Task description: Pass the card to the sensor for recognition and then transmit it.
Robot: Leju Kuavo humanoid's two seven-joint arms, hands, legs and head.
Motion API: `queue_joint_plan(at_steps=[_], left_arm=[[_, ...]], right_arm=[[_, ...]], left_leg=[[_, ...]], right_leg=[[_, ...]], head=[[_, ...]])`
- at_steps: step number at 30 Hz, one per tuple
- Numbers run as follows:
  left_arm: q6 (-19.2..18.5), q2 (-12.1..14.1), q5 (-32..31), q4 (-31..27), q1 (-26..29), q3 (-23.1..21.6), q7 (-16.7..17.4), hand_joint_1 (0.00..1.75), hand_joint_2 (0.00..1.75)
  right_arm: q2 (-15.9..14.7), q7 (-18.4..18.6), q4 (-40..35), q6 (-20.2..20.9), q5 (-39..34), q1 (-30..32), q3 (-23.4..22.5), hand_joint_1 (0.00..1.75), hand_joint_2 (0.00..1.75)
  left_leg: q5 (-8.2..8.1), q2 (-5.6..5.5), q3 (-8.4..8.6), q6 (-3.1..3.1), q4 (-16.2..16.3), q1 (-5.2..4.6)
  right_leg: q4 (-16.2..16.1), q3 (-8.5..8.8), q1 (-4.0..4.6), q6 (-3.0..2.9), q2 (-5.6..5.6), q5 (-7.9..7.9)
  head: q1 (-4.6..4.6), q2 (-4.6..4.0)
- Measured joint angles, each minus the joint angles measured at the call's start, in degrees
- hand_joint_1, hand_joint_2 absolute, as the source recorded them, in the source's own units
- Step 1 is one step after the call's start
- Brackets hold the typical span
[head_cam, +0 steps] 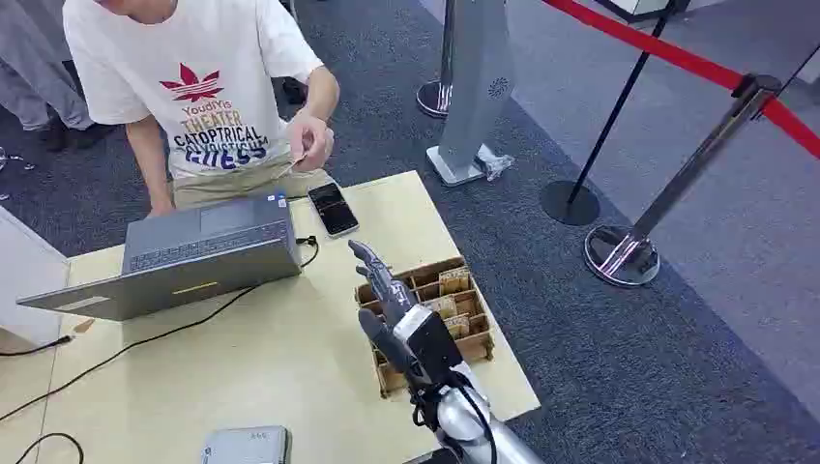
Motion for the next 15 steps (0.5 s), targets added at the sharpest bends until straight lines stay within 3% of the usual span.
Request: queue_joint_plan(at_steps=[8,15], left_arm=[[0.02,-0.02,0.02,0.00,0.00,0.00,0.04,0.00,0.00],[0.02,-0.02,-0.20,-0.02,-0.01,0.00,0.04,0.00,0.00]], right_arm=[[0.00,0.39,-0.02,-0.31,1.18,-0.01,0.00,0.00,1.75],[0.00,-0.39,-0.46,-5.03,10.17,-0.82,0.00,0.00,1.75]], left_leg=[[0.00,0.00,0.00,0.00,0.00,0.00],[0.00,0.00,0.00,0.00,0.00,0.00]], right_leg=[[0.00,0.00,0.00,0.00,0.00,0.00],[0.00,0.00,0.00,0.00,0.00,0.00]], head=[[-0.02,0.00],[-0.02,0.00]])
